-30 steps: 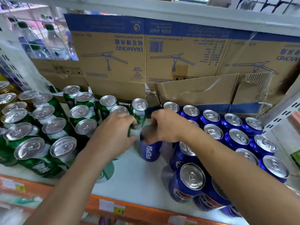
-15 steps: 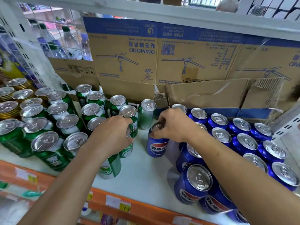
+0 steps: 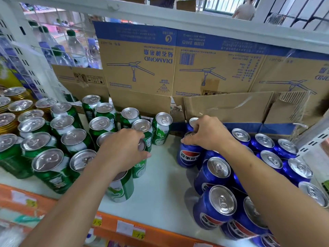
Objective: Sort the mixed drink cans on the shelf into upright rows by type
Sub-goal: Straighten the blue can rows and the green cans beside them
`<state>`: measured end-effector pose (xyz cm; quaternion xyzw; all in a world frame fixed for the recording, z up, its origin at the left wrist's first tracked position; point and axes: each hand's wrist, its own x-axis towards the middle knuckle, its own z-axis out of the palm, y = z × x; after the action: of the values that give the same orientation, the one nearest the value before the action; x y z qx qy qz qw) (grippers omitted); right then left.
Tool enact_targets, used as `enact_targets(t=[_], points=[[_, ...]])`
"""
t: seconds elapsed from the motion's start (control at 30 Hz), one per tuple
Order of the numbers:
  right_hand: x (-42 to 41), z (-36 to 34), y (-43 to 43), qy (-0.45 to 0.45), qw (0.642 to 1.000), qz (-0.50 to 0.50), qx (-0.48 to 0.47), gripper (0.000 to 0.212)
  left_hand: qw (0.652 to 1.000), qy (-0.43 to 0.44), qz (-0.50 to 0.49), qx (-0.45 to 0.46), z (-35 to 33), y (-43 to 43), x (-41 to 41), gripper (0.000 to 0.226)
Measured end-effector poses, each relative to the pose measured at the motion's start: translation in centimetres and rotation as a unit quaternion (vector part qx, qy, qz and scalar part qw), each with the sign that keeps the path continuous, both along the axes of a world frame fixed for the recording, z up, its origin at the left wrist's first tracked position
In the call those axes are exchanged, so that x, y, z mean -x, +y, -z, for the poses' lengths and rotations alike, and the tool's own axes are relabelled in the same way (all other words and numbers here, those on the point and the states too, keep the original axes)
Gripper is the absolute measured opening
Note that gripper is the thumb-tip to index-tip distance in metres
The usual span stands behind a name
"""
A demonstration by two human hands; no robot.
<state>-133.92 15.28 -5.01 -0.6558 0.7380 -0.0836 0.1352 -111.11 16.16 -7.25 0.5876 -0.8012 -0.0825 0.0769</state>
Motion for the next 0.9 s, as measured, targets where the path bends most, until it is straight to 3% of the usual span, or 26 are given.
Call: enact_targets(t=[0.47,0.63,0.73,0.9], points=[[-0.9,-0.3,0.5,0.031,0.999,0.017,-0.006,0.041,0.998,-0.035,0.043,0.005,0.5,-0.3,-0.8,0.047],[-2.2,-0.2,1.6,0.158,0.987,0.001,0.025,0.047,0.994,-0.066,0.068,0.047,0.9,-0.4,-1.3,0.056],[-3.7,0.5,2.0,0.152,0.986,-0.04,0.058,0.049,0.997,-0.059,0.044,0.037,0.9,-0.1,-2.3,0.075],[-7.7,1.1,2.3,0.128,0.981,-0.148,0.007,0.04,1.0,-0.004,0.005,0.0,0.6,1.6,-4.9,0.071]])
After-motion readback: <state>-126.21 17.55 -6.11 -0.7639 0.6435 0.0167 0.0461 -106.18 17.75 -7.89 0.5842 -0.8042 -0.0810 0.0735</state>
